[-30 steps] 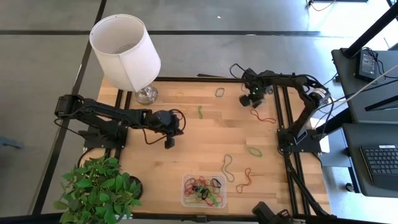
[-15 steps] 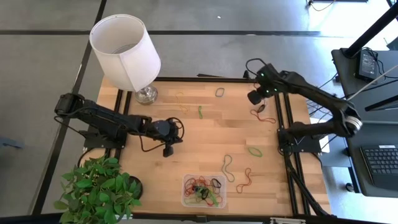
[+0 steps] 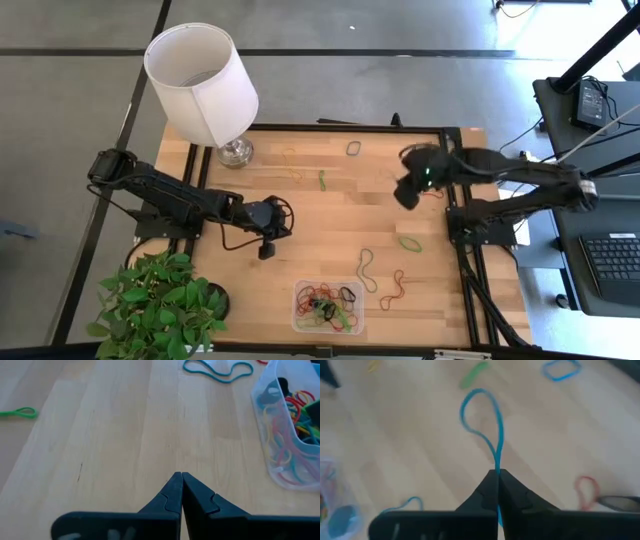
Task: Pick and place rubber bands into bin
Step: Put the blue rubber band into the transparent bin
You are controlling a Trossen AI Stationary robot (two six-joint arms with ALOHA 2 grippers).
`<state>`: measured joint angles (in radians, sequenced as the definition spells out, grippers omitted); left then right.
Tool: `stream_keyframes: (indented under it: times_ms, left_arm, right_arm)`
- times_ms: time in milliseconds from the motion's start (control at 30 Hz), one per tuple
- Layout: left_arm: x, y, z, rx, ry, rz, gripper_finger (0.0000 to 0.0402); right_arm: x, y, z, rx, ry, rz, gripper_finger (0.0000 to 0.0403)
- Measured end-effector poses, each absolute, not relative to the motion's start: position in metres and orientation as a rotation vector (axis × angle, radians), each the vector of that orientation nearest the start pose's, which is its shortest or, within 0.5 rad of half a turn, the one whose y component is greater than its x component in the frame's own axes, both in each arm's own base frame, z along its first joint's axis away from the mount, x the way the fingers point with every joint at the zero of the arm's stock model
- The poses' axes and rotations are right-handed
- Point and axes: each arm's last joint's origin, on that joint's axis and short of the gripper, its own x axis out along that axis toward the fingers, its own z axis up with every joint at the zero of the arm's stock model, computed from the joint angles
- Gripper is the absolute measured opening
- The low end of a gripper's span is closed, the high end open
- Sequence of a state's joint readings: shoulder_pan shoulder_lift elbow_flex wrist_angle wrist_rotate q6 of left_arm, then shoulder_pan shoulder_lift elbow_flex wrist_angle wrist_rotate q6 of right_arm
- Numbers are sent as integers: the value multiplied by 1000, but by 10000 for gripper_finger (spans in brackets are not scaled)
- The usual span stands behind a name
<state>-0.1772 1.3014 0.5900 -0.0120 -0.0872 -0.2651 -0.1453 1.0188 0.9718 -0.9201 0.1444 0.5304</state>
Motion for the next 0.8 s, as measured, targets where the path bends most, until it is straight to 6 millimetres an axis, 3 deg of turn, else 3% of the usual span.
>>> stream_keyframes:
  times_ms: [367,800]
  left_arm:
    - [242,-40,178,-139,747,7,3]
    - [240,-40,176,-1,771,-44,2]
  right_arm:
    - [243,55,289,452,706,-244,0]
    - [339,161,314,297,818,-143,0]
